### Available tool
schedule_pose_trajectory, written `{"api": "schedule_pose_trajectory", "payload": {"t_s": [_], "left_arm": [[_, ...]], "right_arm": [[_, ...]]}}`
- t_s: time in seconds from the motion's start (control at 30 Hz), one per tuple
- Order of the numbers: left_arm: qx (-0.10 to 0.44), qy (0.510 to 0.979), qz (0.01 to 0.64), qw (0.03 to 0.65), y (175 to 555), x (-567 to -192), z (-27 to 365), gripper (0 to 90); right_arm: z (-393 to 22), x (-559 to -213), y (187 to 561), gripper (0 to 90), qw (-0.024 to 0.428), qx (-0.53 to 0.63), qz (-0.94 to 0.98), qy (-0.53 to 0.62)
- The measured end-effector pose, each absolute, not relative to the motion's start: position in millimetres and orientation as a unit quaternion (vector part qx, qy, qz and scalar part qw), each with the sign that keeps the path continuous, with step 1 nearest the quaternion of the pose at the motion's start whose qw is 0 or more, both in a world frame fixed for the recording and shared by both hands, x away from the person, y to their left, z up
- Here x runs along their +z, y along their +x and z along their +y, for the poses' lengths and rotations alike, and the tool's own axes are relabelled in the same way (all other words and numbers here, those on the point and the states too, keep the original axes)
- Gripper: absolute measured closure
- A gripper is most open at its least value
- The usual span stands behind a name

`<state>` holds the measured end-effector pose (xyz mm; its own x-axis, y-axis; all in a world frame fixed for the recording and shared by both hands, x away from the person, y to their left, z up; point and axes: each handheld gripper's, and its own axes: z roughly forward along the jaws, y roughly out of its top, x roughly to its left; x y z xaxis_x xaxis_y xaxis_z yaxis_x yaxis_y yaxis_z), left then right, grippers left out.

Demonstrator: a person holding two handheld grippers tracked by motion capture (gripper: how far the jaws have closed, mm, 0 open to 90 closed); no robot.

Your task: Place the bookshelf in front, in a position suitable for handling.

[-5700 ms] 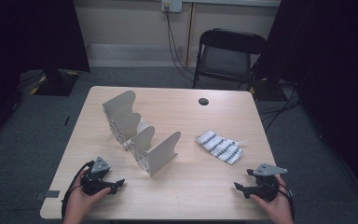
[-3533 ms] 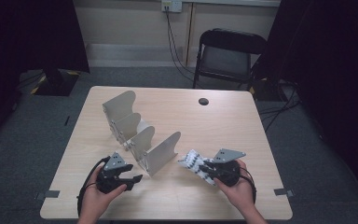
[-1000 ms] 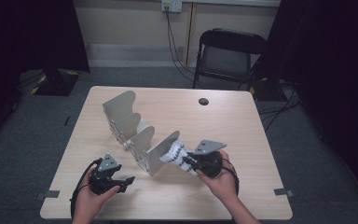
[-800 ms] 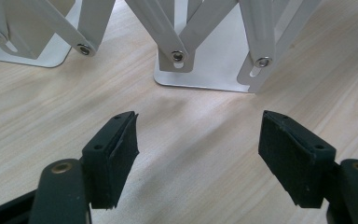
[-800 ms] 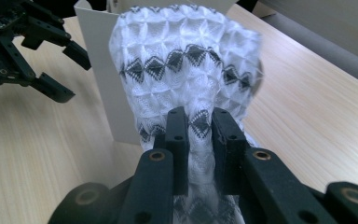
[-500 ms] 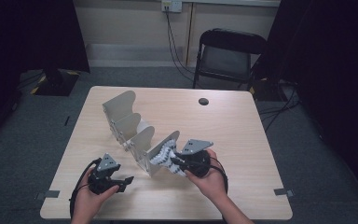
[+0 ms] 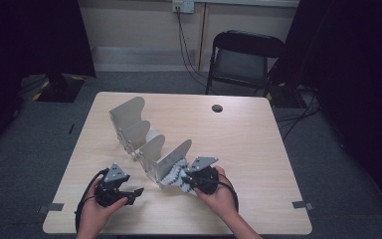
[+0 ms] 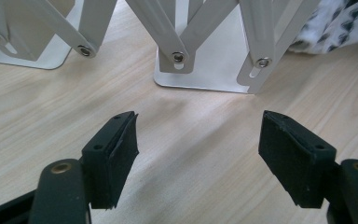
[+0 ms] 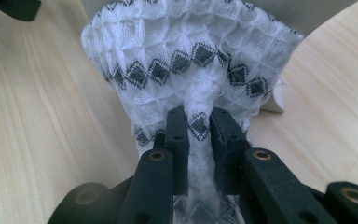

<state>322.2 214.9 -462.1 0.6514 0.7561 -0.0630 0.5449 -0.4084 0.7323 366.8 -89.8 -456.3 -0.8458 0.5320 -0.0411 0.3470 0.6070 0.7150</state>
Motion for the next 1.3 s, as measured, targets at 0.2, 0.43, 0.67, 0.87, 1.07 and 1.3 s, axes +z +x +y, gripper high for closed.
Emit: {"api": "schedule_pose_trajectory", "payload": {"t_s": [0.2, 0.43, 0.67, 0.87, 1.07, 1.3], "left_arm": [[0.139, 0.830, 0.390, 0.374, 324.3, -463.0, 215.2, 28.0], [0.138, 0.832, 0.389, 0.370, 323.5, -464.2, 213.4, 28.0], [0.141, 0.828, 0.396, 0.371, 321.6, -462.0, 217.3, 28.0], [0.143, 0.827, 0.396, 0.372, 321.5, -459.6, 214.5, 28.0], [0.139, 0.827, 0.396, 0.373, 322.4, -460.9, 212.5, 28.0], [0.138, 0.827, 0.398, 0.374, 322.6, -462.4, 215.9, 28.0]], "right_arm": [[-85.1, -473.5, 367.5, 78.4, 0.114, 0.353, 0.895, 0.248], [-85.4, -475.0, 364.5, 78.4, 0.112, 0.349, 0.897, 0.245], [-104.0, -445.6, 352.5, 78.4, 0.124, 0.366, 0.891, 0.239], [-118.9, -392.9, 339.2, 78.4, 0.152, 0.416, 0.868, 0.225], [-96.3, -360.5, 331.9, 78.2, 0.159, 0.450, 0.857, 0.194], [-71.0, -400.0, 338.2, 78.2, 0.128, 0.416, 0.879, 0.196]]}}
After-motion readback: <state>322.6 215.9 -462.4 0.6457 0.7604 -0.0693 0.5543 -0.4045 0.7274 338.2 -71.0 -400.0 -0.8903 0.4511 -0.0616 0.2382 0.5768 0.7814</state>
